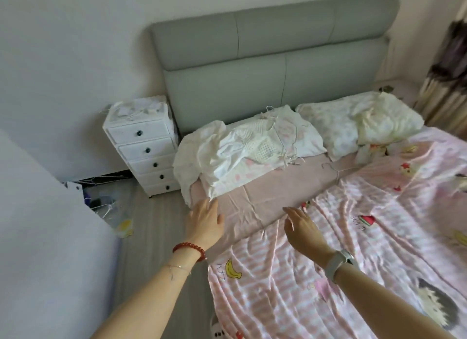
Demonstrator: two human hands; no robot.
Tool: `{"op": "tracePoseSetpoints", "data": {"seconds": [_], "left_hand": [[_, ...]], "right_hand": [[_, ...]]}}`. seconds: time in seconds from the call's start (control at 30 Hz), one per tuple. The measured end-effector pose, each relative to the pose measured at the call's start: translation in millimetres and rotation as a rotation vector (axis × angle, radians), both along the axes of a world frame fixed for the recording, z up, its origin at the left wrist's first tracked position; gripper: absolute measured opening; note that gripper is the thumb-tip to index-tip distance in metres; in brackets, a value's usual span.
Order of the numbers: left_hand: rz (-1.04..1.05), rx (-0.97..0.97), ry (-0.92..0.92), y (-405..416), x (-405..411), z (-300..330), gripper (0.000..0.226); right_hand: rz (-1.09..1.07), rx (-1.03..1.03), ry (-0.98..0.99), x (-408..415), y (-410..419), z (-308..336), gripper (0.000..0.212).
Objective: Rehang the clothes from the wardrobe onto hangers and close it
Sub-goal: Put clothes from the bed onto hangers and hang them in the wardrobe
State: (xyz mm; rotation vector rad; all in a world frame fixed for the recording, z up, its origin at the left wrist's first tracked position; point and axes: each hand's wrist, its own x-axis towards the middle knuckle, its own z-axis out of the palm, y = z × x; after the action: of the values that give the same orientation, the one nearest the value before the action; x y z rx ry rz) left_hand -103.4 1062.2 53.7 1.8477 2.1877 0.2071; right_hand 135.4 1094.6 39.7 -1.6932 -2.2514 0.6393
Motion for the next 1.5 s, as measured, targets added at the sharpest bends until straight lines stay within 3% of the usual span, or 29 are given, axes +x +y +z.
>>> {"op": "tracePoseSetpoints", "data": {"seconds": [0.23,0.33,0.57,0.7,0.8,0.87,0.97,1.13,1.33,1.5], "left_hand": [[0.001,-0.010,-0.092,145,-33,-55,0.053],[0.024,-0.009,-0.037,210,-52,-90,0.058],[-0.013,0.020,0.058,334,-79,-172,0.087],[-0.006,0.055,0.011,381,-85,-215,0.101],[0.006,0.077,0.057,395,-88,-238,0.101],[-0.016,0.130,0.128,397,-95,-243,0.094],[-0.098,0.246,0.154,400,-107,-244,0.071],[-0.092,0.272,-0.136,402,-114,-213,0.039],[0.073,0.325,-0.389,369,-104,-158,0.027],[0.233,0.464,-0.514,311,-98,-86,0.018]], "right_hand": [[-0.203,-0.129,0.060,-27,153,-39,0.042],[-0.328,-0.235,0.084,-38,224,-68,0.042],[-0.534,-0.361,0.043,-38,363,-146,0.052],[-0.639,-0.335,0.063,-37,426,-186,0.063],[-0.850,-0.323,0.244,-29,470,-209,0.068],[-1.014,-0.357,0.500,-28,490,-221,0.055],[-1.158,-0.287,0.620,-41,499,-228,0.019],[-1.090,-0.083,0.597,-62,477,-212,0.038],[-0.883,0.082,0.470,-73,405,-156,0.049],[-0.671,0.178,0.437,-64,323,-107,0.044]]}}
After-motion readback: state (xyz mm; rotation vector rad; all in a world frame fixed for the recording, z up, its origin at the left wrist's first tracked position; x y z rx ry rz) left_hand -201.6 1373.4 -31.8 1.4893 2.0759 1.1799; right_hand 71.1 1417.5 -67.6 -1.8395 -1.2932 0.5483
